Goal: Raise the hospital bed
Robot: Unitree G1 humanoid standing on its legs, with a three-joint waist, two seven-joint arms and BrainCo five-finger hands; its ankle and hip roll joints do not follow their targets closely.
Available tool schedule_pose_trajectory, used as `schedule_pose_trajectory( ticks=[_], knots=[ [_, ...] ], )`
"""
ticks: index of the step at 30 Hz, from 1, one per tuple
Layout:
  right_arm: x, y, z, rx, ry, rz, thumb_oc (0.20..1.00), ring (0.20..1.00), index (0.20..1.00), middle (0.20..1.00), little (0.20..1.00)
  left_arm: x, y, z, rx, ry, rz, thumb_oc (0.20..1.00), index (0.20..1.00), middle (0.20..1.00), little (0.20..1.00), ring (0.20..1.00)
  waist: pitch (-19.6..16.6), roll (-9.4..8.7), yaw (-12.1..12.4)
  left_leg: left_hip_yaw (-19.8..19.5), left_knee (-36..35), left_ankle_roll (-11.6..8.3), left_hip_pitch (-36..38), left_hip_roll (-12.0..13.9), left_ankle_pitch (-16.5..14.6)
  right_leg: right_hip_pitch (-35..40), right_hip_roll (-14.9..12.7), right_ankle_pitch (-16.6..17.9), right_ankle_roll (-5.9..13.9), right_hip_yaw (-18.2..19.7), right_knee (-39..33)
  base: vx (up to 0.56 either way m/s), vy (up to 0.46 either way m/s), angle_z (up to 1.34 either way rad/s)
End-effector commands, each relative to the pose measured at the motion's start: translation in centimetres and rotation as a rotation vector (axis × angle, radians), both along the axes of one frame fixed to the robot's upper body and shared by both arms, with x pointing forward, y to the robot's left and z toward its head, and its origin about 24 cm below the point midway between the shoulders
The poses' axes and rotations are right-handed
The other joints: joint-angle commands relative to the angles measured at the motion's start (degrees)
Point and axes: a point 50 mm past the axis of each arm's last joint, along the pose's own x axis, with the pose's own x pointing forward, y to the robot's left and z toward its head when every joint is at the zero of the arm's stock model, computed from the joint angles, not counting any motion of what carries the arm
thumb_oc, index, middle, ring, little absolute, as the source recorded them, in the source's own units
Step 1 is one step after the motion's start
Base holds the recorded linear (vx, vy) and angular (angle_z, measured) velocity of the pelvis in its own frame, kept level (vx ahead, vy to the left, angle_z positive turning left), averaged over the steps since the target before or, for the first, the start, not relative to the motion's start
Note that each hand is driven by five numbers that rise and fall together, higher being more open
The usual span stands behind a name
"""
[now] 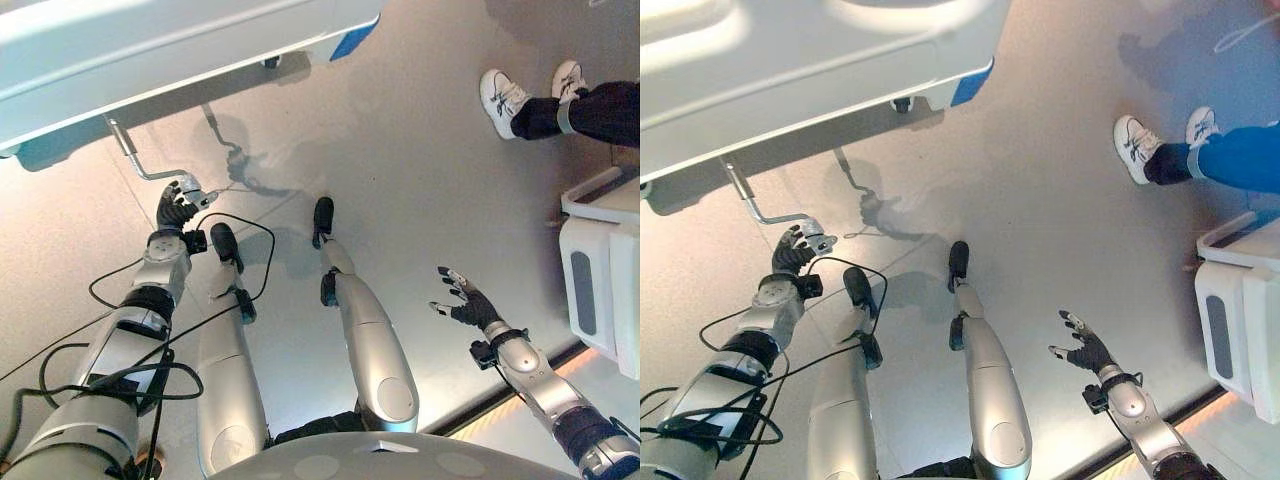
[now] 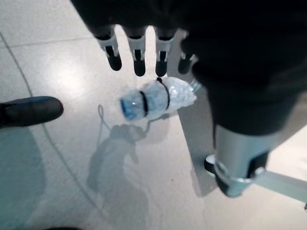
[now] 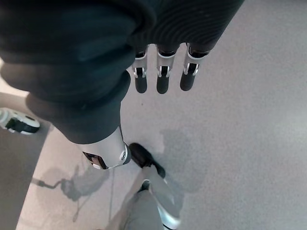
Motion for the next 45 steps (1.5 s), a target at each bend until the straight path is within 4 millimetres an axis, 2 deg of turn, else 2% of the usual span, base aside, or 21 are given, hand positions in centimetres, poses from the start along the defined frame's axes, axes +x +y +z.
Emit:
schedule_pose_trajectory(
  ticks=[1, 3, 4, 5, 11, 15, 17, 18, 19, 22, 24, 27, 28, 30, 32, 33, 35, 40, 45],
  knots=[
    [-1.6, -0.8, -0.7, -0.043, 0.052, 0.004, 1.0, 1.0, 1.0, 1.0, 1.0, -1.0, 0.6, -0.9, -0.02, 0.006, 0.024, 1.0, 1.0, 1.0, 1.0, 1.0, 0.0, 0.63, 1.6, -1.0, -3.7, 1.99, -1.0, -4.2, 1.9, -1.0, 1.4, -4.2, 2.14, -3.3, 6.0, 0.0, 0.023, 0.05],
    [-1.9, -1.0, -1.2, -0.055, 0.081, -0.002, 1.0, 1.0, 1.0, 1.0, 1.0, -2.2, 0.6, -2.6, -0.025, 0.069, 0.017, 1.0, 1.0, 1.0, 1.0, 1.0, -0.2, 0.74, 2.2, -0.8, -3.6, 2.01, 0.6, -4.2, 1.7, 0.9, 1.3, -4.4, 2.16, -3.3, 5.8, -0.01, 0.037, 0.02],
    [-1.9, -1.0, -1.2, -0.055, 0.081, -0.002, 1.0, 1.0, 1.0, 1.0, 1.0, -2.2, 0.6, -2.6, -0.025, 0.069, 0.017, 1.0, 1.0, 1.0, 1.0, 1.0, -0.2, 0.74, 2.2, -0.8, -3.6, 2.01, 0.6, -4.2, 1.7, 0.9, 1.3, -4.4, 2.16, -3.3, 5.8, 0.0, 0.0, 0.0],
    [-2.2, -1.0, -1.8, -0.054, 0.104, -0.014, 1.0, 1.0, 1.0, 1.0, 1.0, -3.2, 0.6, -3.8, -0.04, 0.102, 0.014, 1.0, 1.0, 1.0, 1.0, 1.0, -0.6, 0.87, 2.5, -0.8, -3.8, 2.01, 1.8, -4.4, 1.7, 2.3, 1.3, -4.3, 2.28, -3.5, 5.4, 0.0, 0.0, 0.0],
    [-2.7, -0.7, -2.9, -0.042, 0.147, -0.039, 1.0, 1.0, 1.0, 1.0, 1.0, -5.1, 0.7, -5.8, -0.096, 0.154, 0.032, 1.0, 1.0, 1.0, 1.0, 1.0, -1.7, 1.52, 3.3, -0.8, -4.8, 2.13, 4.5, -4.6, 1.7, 4.7, 1.3, -4.3, 2.52, -3.7, 4.6, 0.01, 0.021, 0.01],
    [-3.5, -0.5, -4.1, -0.033, 0.202, -0.066, 1.0, 1.0, 1.0, 1.0, 1.0, -7.7, 0.7, -8.2, -0.125, 0.239, 0.046, 1.0, 1.0, 1.0, 1.0, 1.0, -3.7, 2.33, 4.3, -0.9, -5.5, 2.35, 7.0, -4.8, 1.6, 7.3, 1.3, -4.8, 2.46, -3.5, 4.3, 0.05, 0.031, -0.01],
    [-3.5, -0.5, -4.1, -0.033, 0.202, -0.066, 1.0, 1.0, 1.0, 1.0, 1.0, -7.7, 0.7, -8.2, -0.125, 0.239, 0.046, 1.0, 1.0, 1.0, 1.0, 1.0, -3.7, 2.32, 4.3, -0.9, -5.5, 2.35, 7.0, -4.8, 1.6, 7.3, 1.3, -4.8, 2.46, -3.5, 4.2, 0.02, 0.01, 0.01],
    [-4.0, -0.3, -4.9, -0.034, 0.24, -0.082, 1.0, 1.0, 1.0, 1.0, 1.0, -9.2, 0.5, -9.6, -0.154, 0.295, 0.057, 1.0, 1.0, 1.0, 1.0, 1.0, -4.6, 2.82, 4.9, -0.8, -6.0, 2.38, 8.5, -4.8, 1.6, 9.0, 1.3, -4.9, 2.56, -3.6, 3.8, 0.06, 0.029, 0.01],
    [-4.2, -0.2, -5.2, -0.036, 0.253, -0.085, 1.0, 1.0, 1.0, 1.0, 1.0, -9.9, 0.4, -10.2, -0.152, 0.323, 0.053, 1.0, 1.0, 1.0, 1.0, 1.0, -5.0, 3.04, 5.1, -0.9, -6.3, 2.41, 9.2, -4.9, 1.6, 9.6, 1.2, -5.0, 2.63, -3.5, 3.6, 0.08, 0.036, -0.02],
    [-4.7, -0.2, -5.8, -0.034, 0.284, -0.101, 1.0, 1.0, 1.0, 1.0, 1.0, -11.1, 0.3, -11.1, -0.17, 0.362, 0.072, 1.0, 1.0, 1.0, 1.0, 1.0, -5.9, 3.34, 5.6, -1.0, -7.1, 2.41, 10.5, -5.0, 1.7, 10.9, 1.3, -5.1, 2.72, -3.5, 3.1, 0.06, 0.015, -0.01],
    [-5.8, 0.0, -7.0, -0.041, 0.348, -0.126, 1.0, 1.0, 1.0, 1.0, 1.0, -13.4, -0.6, -13.0, -0.181, 0.463, 0.06, 1.0, 1.0, 1.0, 1.0, 1.0, -7.5, 4.13, 6.6, -1.1, -8.7, 2.31, 13.0, -4.9, 2.0, 13.5, 1.3, -5.4, 2.97, -3.7, 2.2, 0.1, 0.022, 0.05],
    [-6.9, 0.2, -8.1, -0.043, 0.417, -0.151, 1.0, 1.0, 1.0, 1.0, 1.0, -15.4, -1.5, -14.4, -0.175, 0.547, 0.028, 1.0, 1.0, 1.0, 1.0, 1.0, -9.1, 5.18, 7.4, -1.2, -10.2, 2.3, 15.5, -5.0, 2.2, 16.0, 1.4, -5.7, 3.15, -3.7, 1.2, 0.06, 0.023, 0.01],
    [-7.3, 0.2, -8.4, -0.043, 0.44, -0.166, 1.0, 1.0, 1.0, 1.0, 1.0, -16.0, -1.8, -14.8, -0.183, 0.567, 0.024, 1.0, 1.0, 1.0, 1.0, 1.0, -9.4, 5.37, 7.6, -1.0, -10.6, 2.71, 15.6, -5.3, 3.6, 16.3, 1.2, -4.7, 2.7, -4.2, 0.7, 0.03, 0.018, 0.04],
    [-8.2, 0.5, -9.2, -0.044, 0.493, -0.178, 1.0, 1.0, 1.0, 1.0, 1.0, -17.5, -2.5, -15.7, -0.191, 0.626, 0.003, 1.0, 1.0, 1.0, 1.0, 1.0, -10.7, 5.9, 8.2, -1.0, -11.4, 2.65, 17.4, -5.3, 3.7, 18.2, 1.3, -5.0, 2.81, -4.2, 0.1, 0.07, 0.004, 0.1],
    [-8.8, 0.6, -9.5, -0.042, 0.519, -0.187, 1.0, 1.0, 1.0, 1.0, 1.0, -18.0, -2.8, -15.9, -0.19, 0.644, -0.004, 1.0, 1.0, 1.0, 1.0, 1.0, -11.2, 6.1, 8.4, -1.2, -12.0, 2.62, 18.4, -5.3, 3.7, 19.2, 1.4, -5.0, 2.87, -4.3, -0.2, 0.09, -0.004, 0.06],
    [-9.9, 0.8, -10.3, -0.052, 0.582, -0.205, 1.0, 1.0, 1.0, 1.0, 1.0, -19.2, -3.8, -16.7, -0.196, 0.695, -0.04, 1.0, 1.0, 1.0, 1.0, 1.0, -12.2, 6.66, 9.0, -1.5, -12.9, 2.56, 20.2, -5.3, 3.8, 21.2, 1.4, -5.2, 3.08, -4.3, -1.0, 0.11, -0.006, 0.0],
    [-10.5, 0.8, -10.6, -0.055, 0.62, -0.219, 1.0, 1.0, 1.0, 1.0, 1.0, -20.2, -4.6, -17.3, -0.202, 0.733, -0.072, 1.0, 1.0, 1.0, 1.0, 1.0, -13.2, 7.32, 9.5, -1.8, -13.5, 2.47, 21.9, -5.3, 3.8, 22.8, 1.3, -5.5, 3.18, -4.5, -1.6, 0.1, 0.0, 0.02],
    [-11.5, 1.6, -11.3, -0.058, 0.685, -0.211, 1.0, 1.0, 1.0, 1.0, 1.0, -21.8, -5.5, -18.0, -0.156, 0.824, -0.151, 1.0, 1.0, 1.0, 1.0, 1.0, -15.4, 8.13, 10.2, -1.9, -14.4, 2.21, 25.5, -5.0, 3.5, 26.3, 1.4, -6.2, 3.36, -4.3, -2.4, 0.1, -0.006, 0.11],
    [-13.3, 2.3, -12.2, -0.057, 0.785, -0.227, 1.0, 1.0, 1.0, 1.0, 1.0, -23.6, -6.1, -18.6, -0.102, 0.92, -0.22, 1.0, 1.0, 1.0, 1.0, 1.0, -19.8, 9.1, 10.9, -1.5, -15.1, 2.01, 31.1, -4.6, 2.3, 31.7, 1.4, -7.3, 3.69, -4.3, -3.5, 0.11, -0.016, -0.01]
  ],
)
